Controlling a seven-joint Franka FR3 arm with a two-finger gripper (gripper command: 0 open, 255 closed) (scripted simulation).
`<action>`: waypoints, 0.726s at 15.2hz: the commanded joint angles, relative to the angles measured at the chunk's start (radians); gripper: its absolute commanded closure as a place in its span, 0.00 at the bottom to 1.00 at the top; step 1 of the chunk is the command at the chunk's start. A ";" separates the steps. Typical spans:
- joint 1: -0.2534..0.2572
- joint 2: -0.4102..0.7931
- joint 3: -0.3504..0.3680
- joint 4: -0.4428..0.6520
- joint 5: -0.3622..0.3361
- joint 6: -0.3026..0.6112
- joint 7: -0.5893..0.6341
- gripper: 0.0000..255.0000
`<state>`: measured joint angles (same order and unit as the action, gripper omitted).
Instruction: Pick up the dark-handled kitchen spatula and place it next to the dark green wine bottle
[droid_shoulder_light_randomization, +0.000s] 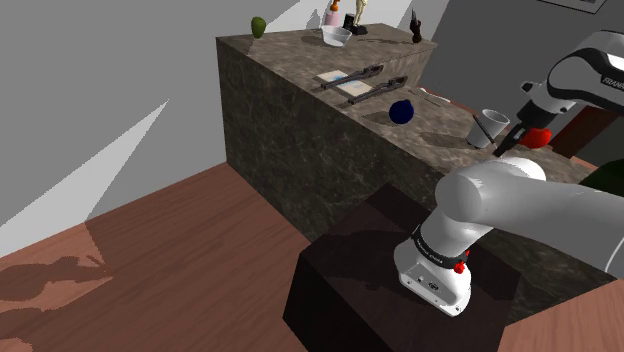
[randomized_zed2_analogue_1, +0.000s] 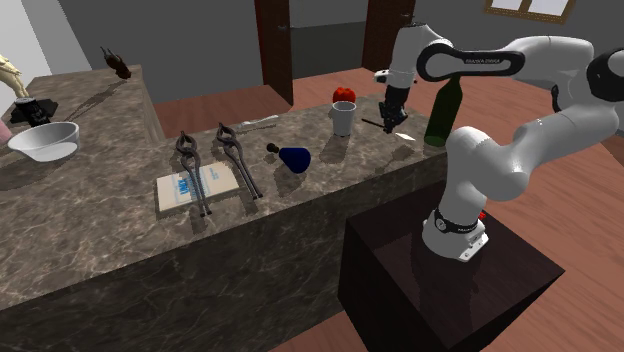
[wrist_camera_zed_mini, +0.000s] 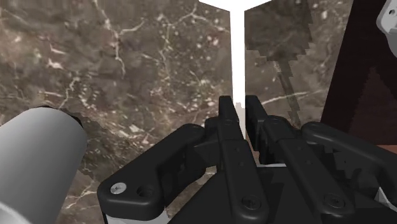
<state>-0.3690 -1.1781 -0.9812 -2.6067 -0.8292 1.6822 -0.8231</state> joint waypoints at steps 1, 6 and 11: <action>-0.001 0.002 -0.026 -0.019 -0.022 0.025 0.004 1.00; -0.006 0.009 -0.088 -0.059 -0.075 0.078 0.011 1.00; -0.006 0.021 -0.156 -0.093 -0.133 0.134 0.019 1.00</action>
<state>-0.3763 -1.1610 -1.1199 -2.6922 -0.9484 1.8019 -0.8071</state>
